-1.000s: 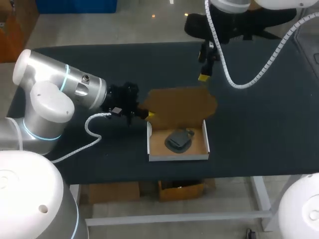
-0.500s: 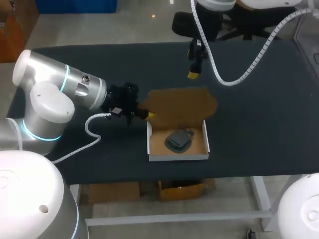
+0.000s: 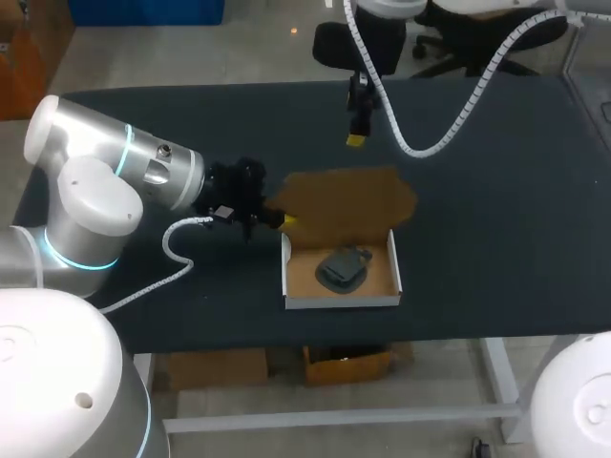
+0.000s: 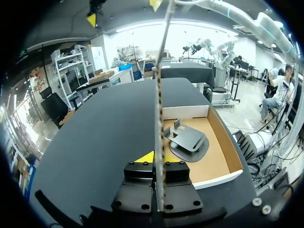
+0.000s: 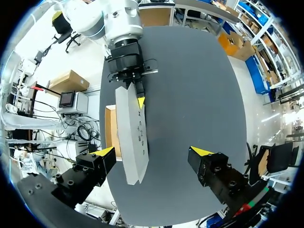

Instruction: Assemble the packaging by folding the flat box into shape, placing the metal phone stand inside, and closing the box properly

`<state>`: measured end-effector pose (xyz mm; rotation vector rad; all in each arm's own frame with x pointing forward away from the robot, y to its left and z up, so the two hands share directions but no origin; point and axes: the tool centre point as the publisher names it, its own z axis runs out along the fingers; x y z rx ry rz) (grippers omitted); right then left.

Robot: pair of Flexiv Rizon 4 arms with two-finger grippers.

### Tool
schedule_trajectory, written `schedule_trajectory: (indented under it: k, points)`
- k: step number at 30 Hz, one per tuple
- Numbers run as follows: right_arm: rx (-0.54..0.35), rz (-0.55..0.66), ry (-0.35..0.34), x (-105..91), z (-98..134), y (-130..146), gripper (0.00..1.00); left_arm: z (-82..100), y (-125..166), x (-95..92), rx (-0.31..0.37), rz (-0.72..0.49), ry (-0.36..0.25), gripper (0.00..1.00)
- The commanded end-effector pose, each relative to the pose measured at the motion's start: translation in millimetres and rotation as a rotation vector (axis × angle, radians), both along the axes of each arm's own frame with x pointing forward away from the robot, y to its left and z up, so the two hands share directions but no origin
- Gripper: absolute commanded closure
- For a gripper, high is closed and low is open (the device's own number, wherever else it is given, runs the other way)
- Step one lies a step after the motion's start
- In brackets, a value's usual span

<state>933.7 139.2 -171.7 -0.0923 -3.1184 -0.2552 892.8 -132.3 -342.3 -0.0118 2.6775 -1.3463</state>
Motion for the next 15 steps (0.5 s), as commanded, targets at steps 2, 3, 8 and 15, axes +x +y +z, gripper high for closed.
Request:
schedule_trajectory:
  k: [2,3,8,15]
  points:
    - [-0.015,0.023,0.038,15.4,0.6,4.1,0.15,-4.9,-0.7,-2.0,-0.001,0.000,-0.001,1.00]
    - [-0.022,0.027,0.037,17.0,0.0,4.7,0.17,-4.9,-0.7,-2.0,-0.001,0.000,-0.001,1.00]
    - [-0.023,0.048,0.053,25.0,-7.5,5.6,0.25,-4.9,-0.7,-2.0,-0.001,0.000,-0.001,1.00]
    - [-0.053,0.055,0.068,31.6,-23.8,9.6,0.36,-4.9,-0.7,-2.0,-0.001,0.000,-0.001,1.00]
